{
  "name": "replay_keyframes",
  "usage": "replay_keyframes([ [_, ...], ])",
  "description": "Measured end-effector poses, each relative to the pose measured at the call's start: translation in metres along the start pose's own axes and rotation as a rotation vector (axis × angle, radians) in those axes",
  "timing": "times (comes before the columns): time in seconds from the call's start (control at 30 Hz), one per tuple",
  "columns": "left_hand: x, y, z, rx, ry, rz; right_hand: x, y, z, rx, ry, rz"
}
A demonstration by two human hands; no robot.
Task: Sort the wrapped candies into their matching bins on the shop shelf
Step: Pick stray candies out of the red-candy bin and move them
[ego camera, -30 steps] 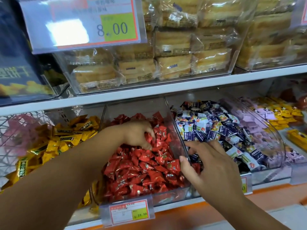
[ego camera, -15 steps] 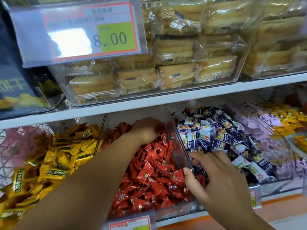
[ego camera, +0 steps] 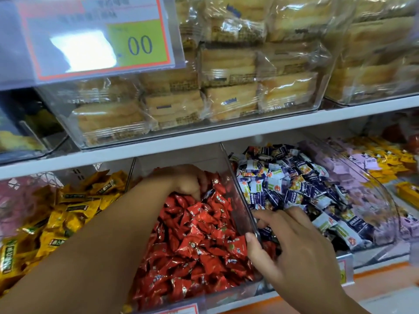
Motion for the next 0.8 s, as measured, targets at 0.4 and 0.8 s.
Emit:
replay_keyframes([
  [0.4,0.021,-0.004,0.008,0.005,-0.139,-0.075,0.001,-0.001,-0.001,-0.03,-0.019,-0.004],
  [0.8,-0.051,-0.057,-0.059,0.061,-0.302,-0.704,0.001,-0.001,-0.002,-0.024,0.001,0.002],
])
Point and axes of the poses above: each hand's wrist, its own z-axis towards the middle knuckle, its own x-axis out of the palm, y = z × x, the point moved 2 cm from there along z, towards the middle knuckle, and after that the axes turned 9 degrees about -y, right-handed, at the moved point
